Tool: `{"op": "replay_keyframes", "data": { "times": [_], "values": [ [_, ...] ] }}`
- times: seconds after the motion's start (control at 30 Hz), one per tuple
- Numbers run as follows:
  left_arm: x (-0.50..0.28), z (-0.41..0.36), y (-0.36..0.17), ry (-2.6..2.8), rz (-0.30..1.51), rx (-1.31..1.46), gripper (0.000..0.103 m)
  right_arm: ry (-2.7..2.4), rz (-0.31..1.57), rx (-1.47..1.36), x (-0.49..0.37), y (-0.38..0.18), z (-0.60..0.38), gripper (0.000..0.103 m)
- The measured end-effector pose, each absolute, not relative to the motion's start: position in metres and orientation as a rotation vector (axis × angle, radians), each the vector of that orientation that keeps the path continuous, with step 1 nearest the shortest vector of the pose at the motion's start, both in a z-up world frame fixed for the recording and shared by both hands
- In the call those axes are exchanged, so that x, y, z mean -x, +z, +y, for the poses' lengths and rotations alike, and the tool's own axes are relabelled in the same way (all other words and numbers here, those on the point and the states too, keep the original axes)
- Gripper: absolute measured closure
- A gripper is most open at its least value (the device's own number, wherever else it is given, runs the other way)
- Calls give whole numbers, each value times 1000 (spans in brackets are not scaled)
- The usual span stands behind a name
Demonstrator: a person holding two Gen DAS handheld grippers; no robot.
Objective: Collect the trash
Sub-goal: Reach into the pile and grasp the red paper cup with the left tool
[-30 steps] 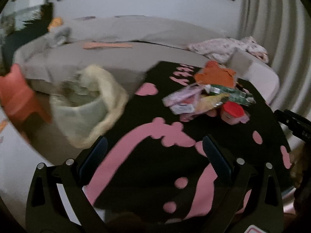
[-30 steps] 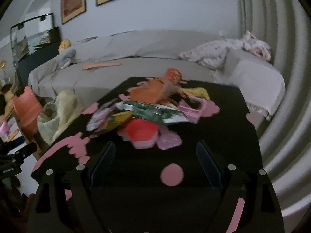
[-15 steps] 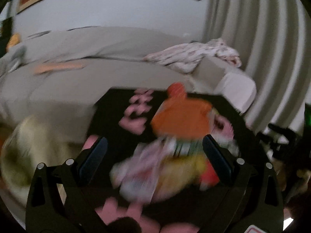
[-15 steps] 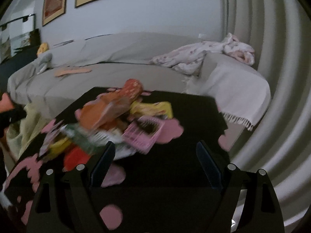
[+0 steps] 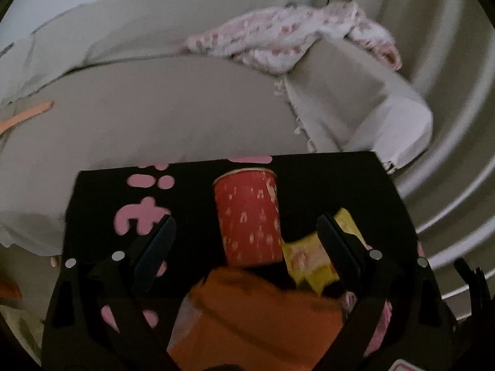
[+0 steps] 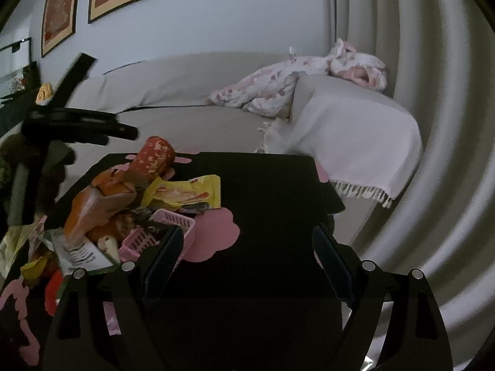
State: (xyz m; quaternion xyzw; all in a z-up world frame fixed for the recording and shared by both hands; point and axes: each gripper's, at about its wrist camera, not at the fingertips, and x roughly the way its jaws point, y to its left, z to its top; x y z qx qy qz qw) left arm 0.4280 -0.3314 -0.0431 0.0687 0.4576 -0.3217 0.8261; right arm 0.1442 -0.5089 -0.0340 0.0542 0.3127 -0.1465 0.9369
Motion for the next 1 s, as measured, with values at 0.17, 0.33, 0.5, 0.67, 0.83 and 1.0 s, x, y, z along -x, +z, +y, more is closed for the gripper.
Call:
{"op": "replay_keyframes", "data": {
  "times": [0.17,0.33,0.5,0.67,0.83,1.0],
  "values": [
    [-454,-354,-69,-616,1115,-151,39,-238,684,-172,-167,-39,-527,21],
    [-448,-340,-60,-665,1086,-79,54,-132,700,-112,-201,-40,-524,21],
    [-422,-300,-27,-717,987,-3,55,-39,785,-112,-253,-51,-527,21],
    [-385,-238,17,-734,868,139,55,-34,892,-80,-310,-73,-522,37],
    [-339,-191,47,-708,747,158,55,-19,978,-50,-336,-96,-512,42],
    [-298,-151,50,-650,709,143,55,7,972,-61,-328,-91,-504,83]
  ]
}}
